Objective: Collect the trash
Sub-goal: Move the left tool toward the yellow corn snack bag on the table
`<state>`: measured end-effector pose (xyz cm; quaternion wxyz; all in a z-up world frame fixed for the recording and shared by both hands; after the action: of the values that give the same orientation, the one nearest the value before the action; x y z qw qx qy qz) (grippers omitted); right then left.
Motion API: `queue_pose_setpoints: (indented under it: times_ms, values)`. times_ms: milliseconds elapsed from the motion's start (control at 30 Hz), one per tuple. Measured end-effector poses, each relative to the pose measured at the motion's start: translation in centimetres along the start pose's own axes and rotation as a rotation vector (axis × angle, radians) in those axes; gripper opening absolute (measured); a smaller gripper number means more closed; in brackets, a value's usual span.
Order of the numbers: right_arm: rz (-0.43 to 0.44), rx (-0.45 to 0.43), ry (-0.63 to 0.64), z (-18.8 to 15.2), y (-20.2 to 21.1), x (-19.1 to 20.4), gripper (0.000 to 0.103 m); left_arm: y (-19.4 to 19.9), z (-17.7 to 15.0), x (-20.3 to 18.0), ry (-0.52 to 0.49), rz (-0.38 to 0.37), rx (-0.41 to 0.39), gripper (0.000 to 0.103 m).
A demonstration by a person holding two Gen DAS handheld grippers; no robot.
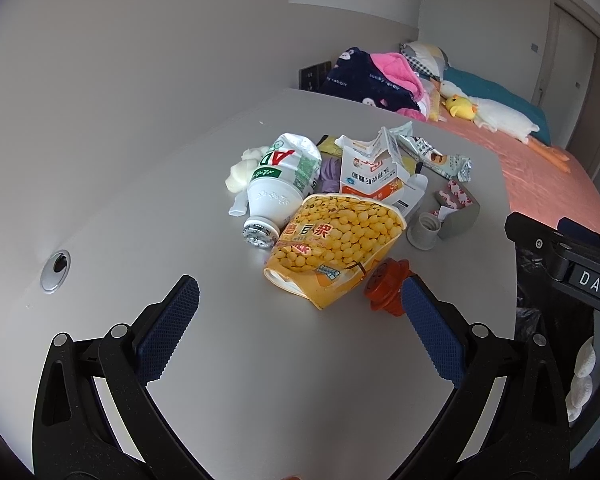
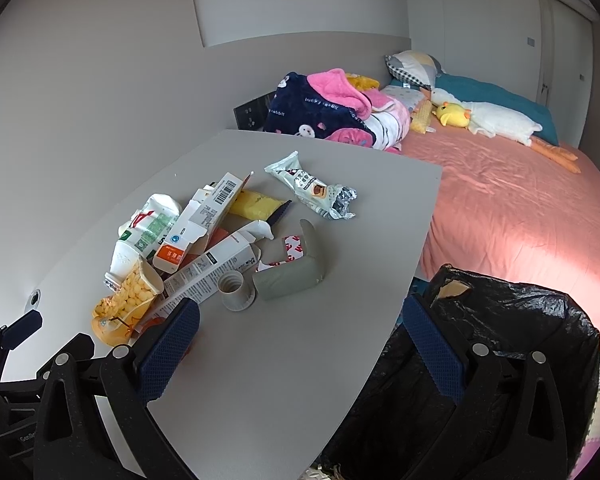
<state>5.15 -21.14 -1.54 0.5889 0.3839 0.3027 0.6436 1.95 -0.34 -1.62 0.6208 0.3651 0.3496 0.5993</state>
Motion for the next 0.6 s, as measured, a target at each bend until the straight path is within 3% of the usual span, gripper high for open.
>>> queue_pose_setpoints:
  times_ms: [600]
  values:
    - [-0.002, 0.017, -0.005, -0.08, -0.45, -0.60, 0.101, -0.36, 0.13, 0.33, 0.015, -0.037, 0.009, 0.098]
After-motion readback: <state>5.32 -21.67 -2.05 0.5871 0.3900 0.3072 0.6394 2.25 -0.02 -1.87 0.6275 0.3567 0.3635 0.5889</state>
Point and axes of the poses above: each gripper's, at about its wrist camera, not at the fingertips, and y roughly against the way its jaws point, x to its left, z to its top, the point moved 2 cm from there along -y, roughly the way its jaws point, and after that the axes turned 15 degrees about x, right-handed, at the moved point
